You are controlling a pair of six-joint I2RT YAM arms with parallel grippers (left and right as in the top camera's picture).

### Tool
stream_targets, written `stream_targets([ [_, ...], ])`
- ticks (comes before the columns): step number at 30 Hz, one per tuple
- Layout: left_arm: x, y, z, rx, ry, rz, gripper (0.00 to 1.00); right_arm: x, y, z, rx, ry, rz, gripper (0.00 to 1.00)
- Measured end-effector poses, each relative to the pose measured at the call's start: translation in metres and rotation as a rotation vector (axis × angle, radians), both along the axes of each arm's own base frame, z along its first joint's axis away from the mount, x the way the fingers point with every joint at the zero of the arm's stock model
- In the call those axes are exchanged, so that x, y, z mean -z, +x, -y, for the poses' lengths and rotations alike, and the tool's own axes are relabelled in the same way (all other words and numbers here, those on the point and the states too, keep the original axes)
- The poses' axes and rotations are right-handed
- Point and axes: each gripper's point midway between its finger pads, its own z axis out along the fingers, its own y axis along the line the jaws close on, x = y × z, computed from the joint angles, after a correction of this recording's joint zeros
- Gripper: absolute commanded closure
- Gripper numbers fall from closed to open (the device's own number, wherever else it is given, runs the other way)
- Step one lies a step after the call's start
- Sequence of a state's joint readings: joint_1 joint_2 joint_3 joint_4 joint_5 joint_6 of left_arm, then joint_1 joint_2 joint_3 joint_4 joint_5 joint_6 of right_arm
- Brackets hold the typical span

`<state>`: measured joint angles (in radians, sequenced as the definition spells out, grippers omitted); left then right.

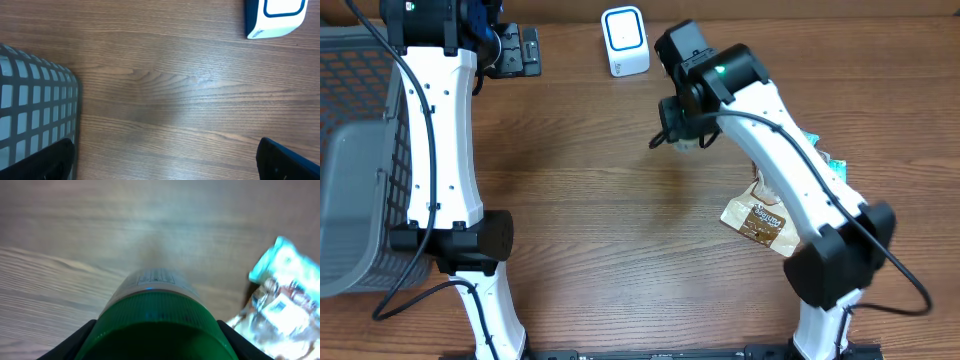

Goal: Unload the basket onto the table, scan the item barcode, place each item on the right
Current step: 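Carry the jar right and lower it beside the packets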

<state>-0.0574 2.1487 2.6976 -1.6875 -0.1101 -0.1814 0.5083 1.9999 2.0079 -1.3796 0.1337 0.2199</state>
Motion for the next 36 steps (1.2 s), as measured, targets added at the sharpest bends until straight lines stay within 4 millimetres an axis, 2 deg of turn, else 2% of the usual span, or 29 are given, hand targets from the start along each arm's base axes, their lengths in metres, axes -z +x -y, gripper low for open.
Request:
stream_targets([
  [5,0.0,0.0,0.0,0.0,0.0,0.0,0.0,0.041,-0.007,0.021,0.082,-0.069,-0.152,0.71],
  [11,0.0,0.0,0.0,0.0,0.0,0.0,0.0,0.075,-0.006,0.052,0.219,-0.115,-0.27,0.7],
  [18,0.0,0.0,0.0,0.0,0.0,0.0,0.0,0.095,-0.002,0.093,0.397,-0.118,-0.352,0.7],
  [23,0.0,0.0,0.0,0.0,0.0,0.0,0.0,0.106,0.002,0.115,0.484,-0.072,-0.388,0.69],
  [24,0.0,0.0,0.0,0.0,0.0,0.0,0.0,0.108,0.001,0.118,0.496,-0.063,-0.399,0.65],
  [25,0.0,0.0,0.0,0.0,0.0,0.0,0.0,0.11,-0.001,0.12,0.508,-0.053,-0.412,0.57],
  [27,0.0,0.0,0.0,0.0,0.0,0.0,0.0,0.113,-0.005,0.122,0.522,-0.045,-0.435,0.32],
  [28,0.0,0.0,0.0,0.0,0.0,0.0,0.0,0.114,-0.007,0.123,0.527,-0.043,-0.448,0.26],
  [31,0.0,0.0,0.0,0.0,0.0,0.0,0.0,0.116,-0.012,0.121,0.535,-0.039,-0.473,0.15],
  [36,0.0,0.0,0.0,0.0,0.0,0.0,0.0,0.113,-0.023,0.123,0.54,-0.048,-0.518,0.08],
])
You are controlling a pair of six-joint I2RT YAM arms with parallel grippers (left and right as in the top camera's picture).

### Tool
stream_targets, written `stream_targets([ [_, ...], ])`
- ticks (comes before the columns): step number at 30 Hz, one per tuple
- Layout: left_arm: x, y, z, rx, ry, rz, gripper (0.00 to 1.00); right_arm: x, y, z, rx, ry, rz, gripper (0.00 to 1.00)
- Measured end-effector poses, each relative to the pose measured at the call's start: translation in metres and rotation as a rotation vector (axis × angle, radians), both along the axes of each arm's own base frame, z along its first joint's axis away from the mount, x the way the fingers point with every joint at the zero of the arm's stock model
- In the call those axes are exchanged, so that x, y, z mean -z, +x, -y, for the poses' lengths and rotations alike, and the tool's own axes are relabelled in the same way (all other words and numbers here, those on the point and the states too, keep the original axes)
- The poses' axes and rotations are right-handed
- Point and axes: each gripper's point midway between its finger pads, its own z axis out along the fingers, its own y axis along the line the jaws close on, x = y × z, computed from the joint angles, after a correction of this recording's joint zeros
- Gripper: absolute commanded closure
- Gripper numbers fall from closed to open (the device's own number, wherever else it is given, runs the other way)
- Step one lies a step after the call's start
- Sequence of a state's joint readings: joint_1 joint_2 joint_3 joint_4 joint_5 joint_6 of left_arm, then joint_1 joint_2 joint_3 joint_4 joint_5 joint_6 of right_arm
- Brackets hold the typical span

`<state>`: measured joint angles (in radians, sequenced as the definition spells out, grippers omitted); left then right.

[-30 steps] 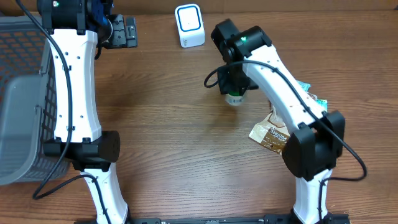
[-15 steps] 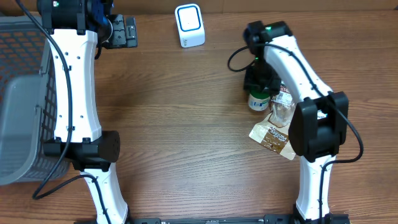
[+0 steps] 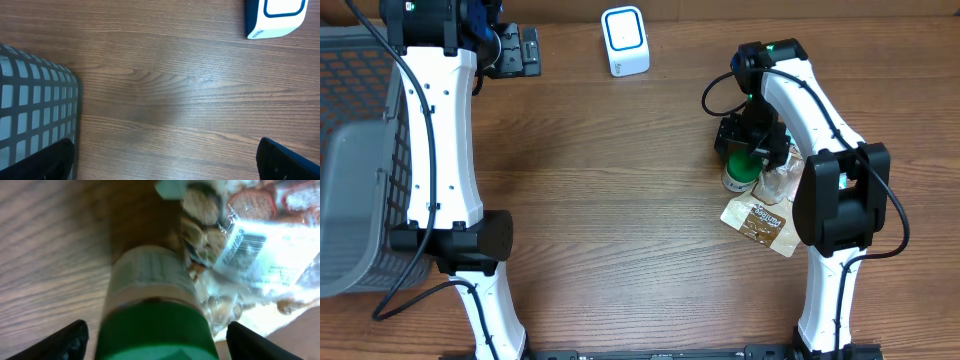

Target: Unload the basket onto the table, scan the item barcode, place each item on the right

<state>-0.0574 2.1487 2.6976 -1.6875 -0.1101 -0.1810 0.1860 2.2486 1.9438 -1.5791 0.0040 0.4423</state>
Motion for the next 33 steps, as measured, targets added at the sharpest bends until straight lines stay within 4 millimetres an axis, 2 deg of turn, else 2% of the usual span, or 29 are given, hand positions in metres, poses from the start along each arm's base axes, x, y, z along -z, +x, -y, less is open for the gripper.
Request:
stream_targets([
  [5,0.0,0.0,0.0,0.0,0.0,0.0,0.0,-0.017,-0.003,0.006,0.014,-0.001,-0.006,0.07],
  [8,0.0,0.0,0.0,0.0,0.0,0.0,0.0,-0.045,-0.002,0.007,0.014,0.008,0.042,0.07],
  [11,0.0,0.0,0.0,0.0,0.0,0.0,0.0,-0.086,0.002,0.001,0.006,0.057,0.161,0.05],
  [12,0.0,0.0,0.0,0.0,0.0,0.0,0.0,-0.106,0.0,-0.002,0.006,0.088,0.216,0.0],
  [14,0.0,0.0,0.0,0.0,0.0,0.0,0.0,-0.147,-0.008,-0.006,0.0,0.14,0.325,0.0],
  [16,0.0,0.0,0.0,0.0,0.0,0.0,0.0,-0.191,-0.023,-0.011,-0.006,0.206,0.444,0.0],
  [19,0.0,0.0,0.0,0.0,0.0,0.0,0.0,-0.246,-0.052,-0.017,-0.021,0.295,0.596,0.0],
  [23,0.0,0.0,0.0,0.0,0.0,0.0,0.0,-0.3,-0.094,-0.018,-0.046,0.372,0.764,0.0],
  [28,0.0,0.0,0.0,0.0,0.0,0.0,0.0,-0.346,-0.147,-0.02,-0.084,0.466,0.927,0.0],
  [33,0.0,0.0,0.0,0.0,0.0,0.0,0.0,-0.37,-0.185,-0.018,-0.113,0.514,1.035,0.0],
])
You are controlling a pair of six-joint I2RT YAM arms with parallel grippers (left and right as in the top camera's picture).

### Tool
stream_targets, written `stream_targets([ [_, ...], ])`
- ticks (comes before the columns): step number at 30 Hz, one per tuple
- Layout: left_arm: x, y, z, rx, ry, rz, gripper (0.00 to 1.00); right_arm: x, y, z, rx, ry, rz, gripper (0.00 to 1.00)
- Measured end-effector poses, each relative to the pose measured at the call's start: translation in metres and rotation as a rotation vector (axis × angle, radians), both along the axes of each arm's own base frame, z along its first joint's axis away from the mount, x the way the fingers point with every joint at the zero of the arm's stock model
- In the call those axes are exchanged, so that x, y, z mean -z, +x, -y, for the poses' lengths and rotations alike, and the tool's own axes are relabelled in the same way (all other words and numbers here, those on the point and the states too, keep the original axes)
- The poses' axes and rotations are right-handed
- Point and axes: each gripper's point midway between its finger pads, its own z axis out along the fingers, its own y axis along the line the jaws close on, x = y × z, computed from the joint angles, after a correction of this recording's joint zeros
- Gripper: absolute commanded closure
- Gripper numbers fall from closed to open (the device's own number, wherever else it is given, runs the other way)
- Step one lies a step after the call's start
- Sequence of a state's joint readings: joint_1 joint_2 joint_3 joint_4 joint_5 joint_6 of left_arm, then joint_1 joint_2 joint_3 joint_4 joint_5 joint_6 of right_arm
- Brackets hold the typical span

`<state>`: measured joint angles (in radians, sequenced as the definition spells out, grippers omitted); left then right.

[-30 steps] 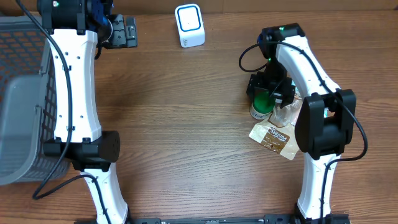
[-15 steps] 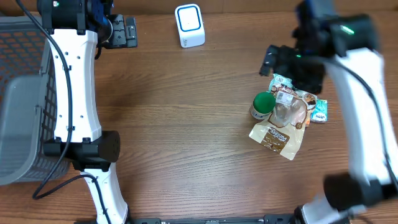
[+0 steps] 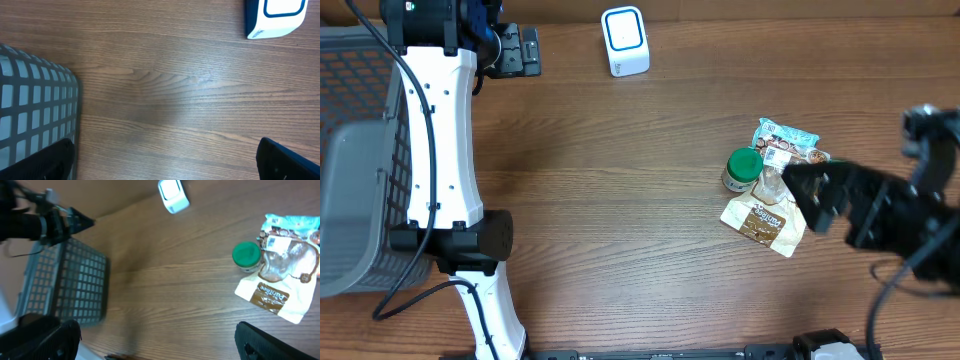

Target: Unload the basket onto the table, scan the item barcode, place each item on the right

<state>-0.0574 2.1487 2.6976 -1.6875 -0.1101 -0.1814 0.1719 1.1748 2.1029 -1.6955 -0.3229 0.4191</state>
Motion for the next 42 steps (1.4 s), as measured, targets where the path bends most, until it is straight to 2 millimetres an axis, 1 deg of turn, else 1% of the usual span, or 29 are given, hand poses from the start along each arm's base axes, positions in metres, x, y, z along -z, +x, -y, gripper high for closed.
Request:
stream_targets([
  [2,0.0,0.0,0.0,0.0,0.0,0.0,0.0,-0.006,-0.012,0.001,-0.005,0.01,0.034,0.0],
  [4,0.0,0.0,0.0,0.0,0.0,0.0,0.0,-0.01,-0.019,0.002,-0.008,0.015,0.055,0.0],
  [7,0.0,0.0,0.0,0.0,0.0,0.0,0.0,-0.013,-0.025,0.002,-0.011,0.021,0.074,0.0],
  [11,0.0,0.0,0.0,0.0,0.0,0.0,0.0,-0.012,-0.023,0.006,0.008,0.006,0.077,0.0],
  [16,0.0,0.0,0.0,0.0,0.0,0.0,0.0,-0.005,-0.014,0.023,0.099,-0.051,0.074,0.0],
  [21,0.0,0.0,0.0,0.0,0.0,0.0,0.0,0.006,-0.016,0.036,0.165,-0.08,0.064,0.0],
  [24,0.0,0.0,0.0,0.0,0.0,0.0,0.0,0.012,-0.014,0.044,0.203,-0.095,0.118,0.0],
  [26,0.0,0.0,0.0,0.0,0.0,0.0,0.0,0.019,-0.015,0.047,0.213,-0.111,0.15,0.0],
  [27,0.0,0.0,0.0,0.0,0.0,0.0,0.0,0.02,-0.012,0.048,0.213,-0.119,0.197,0.0],
  [29,0.0,0.0,0.0,0.0,0.0,0.0,0.0,0.028,-0.005,0.048,0.195,-0.142,0.277,0.0],
  [32,0.0,0.0,0.0,0.0,0.0,0.0,0.0,0.047,0.008,0.045,0.155,-0.174,0.386,0.0],
  [34,0.0,0.0,0.0,0.0,0.001,0.0,0.0,0.062,0.015,0.044,0.135,-0.19,0.452,0.0],
  [35,0.0,0.0,0.0,0.0,0.001,0.0,0.0,0.076,0.018,0.043,0.119,-0.2,0.478,0.0],
  [36,0.0,0.0,0.0,0.0,0.0,-0.001,0.0,0.082,0.022,0.042,0.112,-0.204,0.532,0.0],
  [38,0.0,0.0,0.0,0.0,0.0,0.0,0.0,0.091,0.027,0.04,0.099,-0.204,0.609,0.0],
  [40,0.0,0.0,0.0,0.0,0.001,0.0,0.0,0.108,0.028,0.036,0.083,-0.199,0.675,0.0],
  [42,0.0,0.0,0.0,0.0,0.0,0.0,0.0,0.12,0.03,0.034,0.071,-0.196,0.732,0.0],
])
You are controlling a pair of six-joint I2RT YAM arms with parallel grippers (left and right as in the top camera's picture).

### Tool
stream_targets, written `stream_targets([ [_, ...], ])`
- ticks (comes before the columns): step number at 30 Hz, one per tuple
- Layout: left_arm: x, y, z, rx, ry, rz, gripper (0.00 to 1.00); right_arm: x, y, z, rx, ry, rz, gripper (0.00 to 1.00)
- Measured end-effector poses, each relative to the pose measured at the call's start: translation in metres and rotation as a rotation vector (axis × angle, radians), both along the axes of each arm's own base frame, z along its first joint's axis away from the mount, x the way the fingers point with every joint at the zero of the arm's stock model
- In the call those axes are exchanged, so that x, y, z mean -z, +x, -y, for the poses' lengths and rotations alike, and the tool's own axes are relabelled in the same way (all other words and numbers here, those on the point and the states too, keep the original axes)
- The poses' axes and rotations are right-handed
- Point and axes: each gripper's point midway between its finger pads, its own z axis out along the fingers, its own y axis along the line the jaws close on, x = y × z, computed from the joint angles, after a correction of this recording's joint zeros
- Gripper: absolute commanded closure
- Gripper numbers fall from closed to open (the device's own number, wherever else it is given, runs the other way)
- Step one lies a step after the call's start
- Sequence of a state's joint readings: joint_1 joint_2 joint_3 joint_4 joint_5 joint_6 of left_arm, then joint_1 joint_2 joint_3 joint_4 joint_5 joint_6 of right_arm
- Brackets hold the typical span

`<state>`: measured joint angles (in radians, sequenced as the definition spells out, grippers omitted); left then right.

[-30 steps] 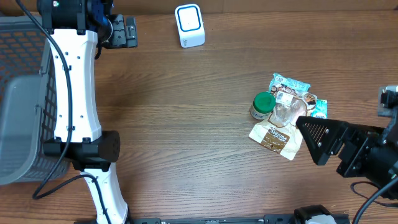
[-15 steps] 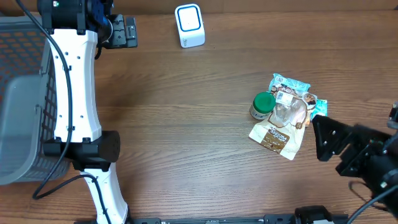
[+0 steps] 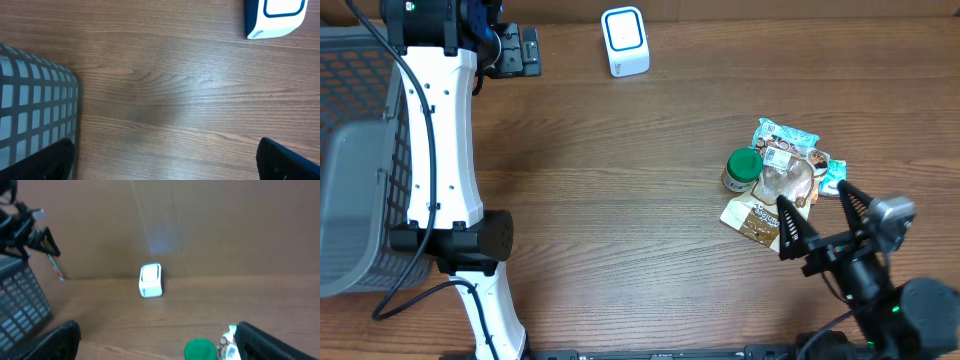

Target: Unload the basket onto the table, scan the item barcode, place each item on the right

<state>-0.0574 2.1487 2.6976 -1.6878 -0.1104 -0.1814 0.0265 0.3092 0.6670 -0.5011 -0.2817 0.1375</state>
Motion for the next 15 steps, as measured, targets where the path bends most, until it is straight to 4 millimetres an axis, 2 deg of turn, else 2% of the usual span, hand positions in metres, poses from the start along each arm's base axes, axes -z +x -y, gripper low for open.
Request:
stream_targets([
  [7,0.0,0.0,0.0,0.0,0.0,0.0,0.0,0.05,0.012,-0.006,-0.032,-0.007,0.131,0.0],
  [15,0.0,0.0,0.0,0.0,0.0,0.0,0.0,0.11,0.022,-0.006,-0.033,-0.024,0.1,0.0],
])
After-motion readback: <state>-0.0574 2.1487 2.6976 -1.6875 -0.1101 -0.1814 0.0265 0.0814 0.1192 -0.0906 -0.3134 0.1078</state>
